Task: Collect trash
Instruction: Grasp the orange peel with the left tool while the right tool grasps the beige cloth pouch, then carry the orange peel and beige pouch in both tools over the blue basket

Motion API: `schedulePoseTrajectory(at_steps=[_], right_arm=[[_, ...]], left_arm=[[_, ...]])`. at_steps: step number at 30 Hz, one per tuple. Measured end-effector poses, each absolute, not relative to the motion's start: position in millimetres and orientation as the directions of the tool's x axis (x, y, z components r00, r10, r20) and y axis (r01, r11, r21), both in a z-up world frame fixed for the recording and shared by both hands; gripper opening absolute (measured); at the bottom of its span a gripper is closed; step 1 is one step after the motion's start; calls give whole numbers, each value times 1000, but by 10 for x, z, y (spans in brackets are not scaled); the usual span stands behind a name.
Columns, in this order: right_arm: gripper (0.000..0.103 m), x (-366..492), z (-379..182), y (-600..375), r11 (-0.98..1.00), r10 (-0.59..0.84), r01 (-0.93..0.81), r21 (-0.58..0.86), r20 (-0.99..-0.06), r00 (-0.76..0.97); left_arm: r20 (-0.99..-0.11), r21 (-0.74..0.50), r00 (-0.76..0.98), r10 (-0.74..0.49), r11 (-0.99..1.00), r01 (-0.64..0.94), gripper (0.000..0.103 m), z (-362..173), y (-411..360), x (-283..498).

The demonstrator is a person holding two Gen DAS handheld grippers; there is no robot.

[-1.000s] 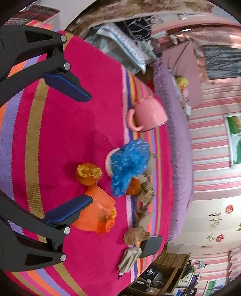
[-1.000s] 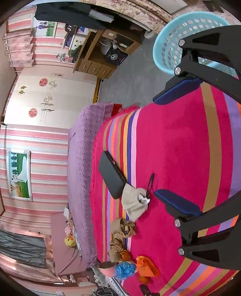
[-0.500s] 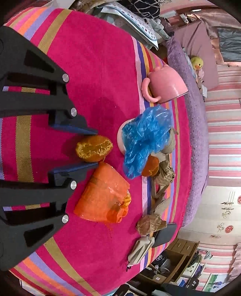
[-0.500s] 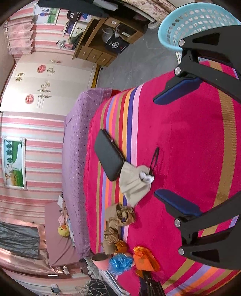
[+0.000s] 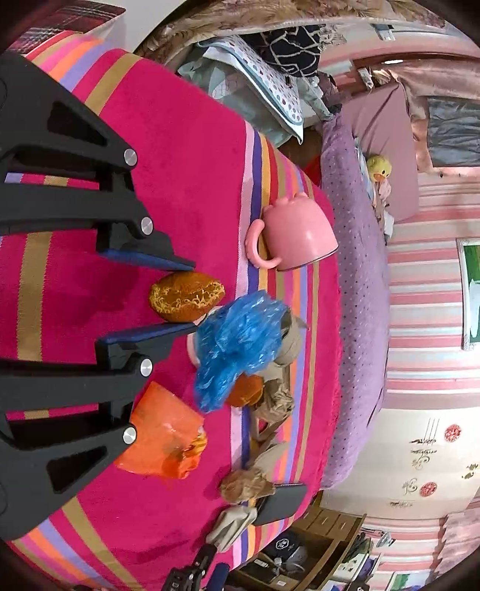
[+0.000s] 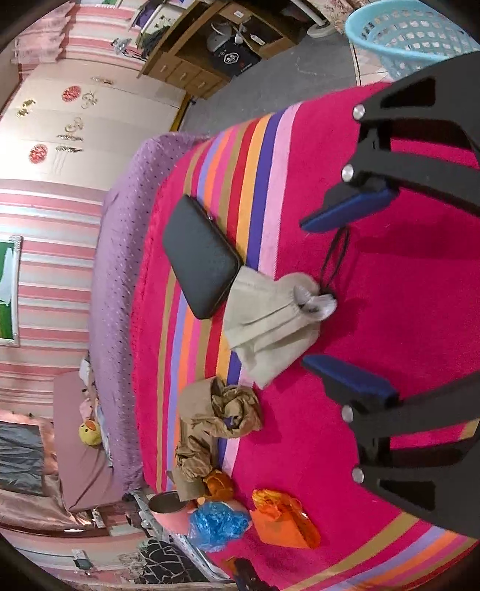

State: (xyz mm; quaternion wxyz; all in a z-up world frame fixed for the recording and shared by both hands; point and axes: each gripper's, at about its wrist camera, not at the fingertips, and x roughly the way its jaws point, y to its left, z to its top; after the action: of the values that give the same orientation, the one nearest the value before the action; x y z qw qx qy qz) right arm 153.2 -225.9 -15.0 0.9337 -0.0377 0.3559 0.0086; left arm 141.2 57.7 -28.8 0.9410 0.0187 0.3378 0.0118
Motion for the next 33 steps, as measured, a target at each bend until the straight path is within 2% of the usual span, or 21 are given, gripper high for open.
schedulePoseTrajectory(at_steps=[1,2,3,4,5,7,19,25,33], right_arm=[[63,1579,-150,-2249,997,-9,-47,-66,-667,745],[54,1622,-155,-2232,996,-9,-50,-68,-669,743],[38,1686,-183,-2216,996,2,-64,-65,-684,730],[30,1720,-210,-2207,995,14,-76,-58,-698,716],[24,1743,-252,-2196,995,25,-89,-52,-713,701],[20,1732,-236,-2185,995,23,-87,-56,-704,710],[19,1167,42,-2394,998,3,-44,-55,-593,805],[19,761,266,-2523,992,-47,-22,-121,-540,840],[19,360,279,-2834,992,-90,29,-121,-540,837]], left_arm=[[-637,39,770,36,999,-14,27,-285,577,1424],[-637,38,770,37,999,-16,27,-284,577,1428],[-639,36,769,37,999,-19,27,-284,574,1434],[-639,34,769,37,999,-20,27,-288,567,1432],[-638,33,769,36,999,-19,27,-282,558,1436],[-634,41,772,41,999,-20,27,-273,531,1436],[-585,61,810,41,998,-7,27,-118,289,1168],[-555,50,832,16,999,13,27,-6,120,1025],[-539,30,842,-25,998,49,27,45,-203,877]])
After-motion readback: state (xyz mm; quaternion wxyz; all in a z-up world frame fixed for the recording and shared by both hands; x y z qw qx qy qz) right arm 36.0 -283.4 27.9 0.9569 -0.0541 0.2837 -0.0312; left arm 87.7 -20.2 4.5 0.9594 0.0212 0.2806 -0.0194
